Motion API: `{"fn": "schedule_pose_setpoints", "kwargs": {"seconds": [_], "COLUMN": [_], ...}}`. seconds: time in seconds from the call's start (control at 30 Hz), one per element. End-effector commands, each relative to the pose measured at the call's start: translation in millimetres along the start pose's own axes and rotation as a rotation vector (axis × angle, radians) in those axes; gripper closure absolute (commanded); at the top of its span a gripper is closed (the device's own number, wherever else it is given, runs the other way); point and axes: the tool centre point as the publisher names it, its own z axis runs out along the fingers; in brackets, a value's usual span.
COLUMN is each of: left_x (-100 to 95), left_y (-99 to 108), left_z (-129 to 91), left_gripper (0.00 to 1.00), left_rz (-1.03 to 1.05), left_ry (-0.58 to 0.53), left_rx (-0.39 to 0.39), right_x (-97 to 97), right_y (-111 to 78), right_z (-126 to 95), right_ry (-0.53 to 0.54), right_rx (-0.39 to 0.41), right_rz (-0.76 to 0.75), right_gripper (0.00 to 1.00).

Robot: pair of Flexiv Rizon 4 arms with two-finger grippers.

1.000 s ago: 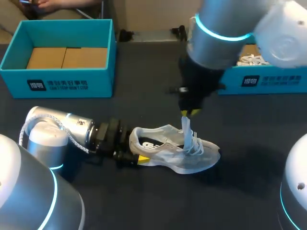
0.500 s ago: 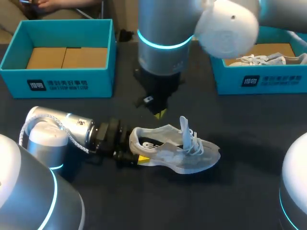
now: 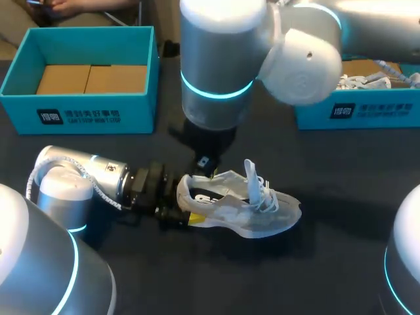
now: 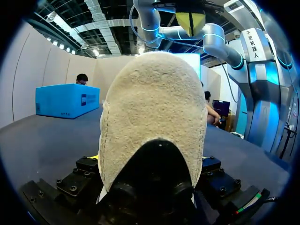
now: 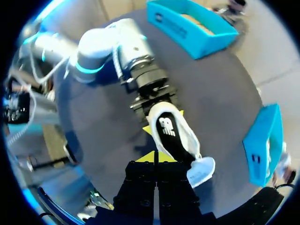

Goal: Take the shoe out of the shoebox, open the shoe tongue, remove and reinsert the insole, then place the shoe into the shoebox

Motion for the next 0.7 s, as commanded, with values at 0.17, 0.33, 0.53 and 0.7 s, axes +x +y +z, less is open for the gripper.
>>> {"fn": "schedule_pose_setpoints", "kwargs": {"seconds": [0.17,0.33,0.53,0.7], "left_x": [-0.6,-0.6,-0.6,-0.6], "left_y": [-0.2,-0.2,-0.2,-0.2], "left_z": [0.3,0.3,0.3,0.3], "left_gripper": [1.00,1.00,1.00,1.00], "left_rz": [0.000,0.000,0.000,0.000], "left_ry": [-0.001,-0.001,-0.001,-0.001], "left_rx": [-0.002,-0.002,-0.002,-0.002], "right_x": [-2.7,-10.8,-14.1,-14.1], "right_y": [5.7,9.5,4.2,4.2], "right_z": [12.9,33.9,58.8,58.8], "right_ry": [0.075,0.071,0.060,0.060], "right_rx": [0.059,0.094,0.104,0.104], "right_rz": [-0.284,-0.337,-0.361,-0.361], "right_gripper": [1.00,1.00,1.00,1.00]}}
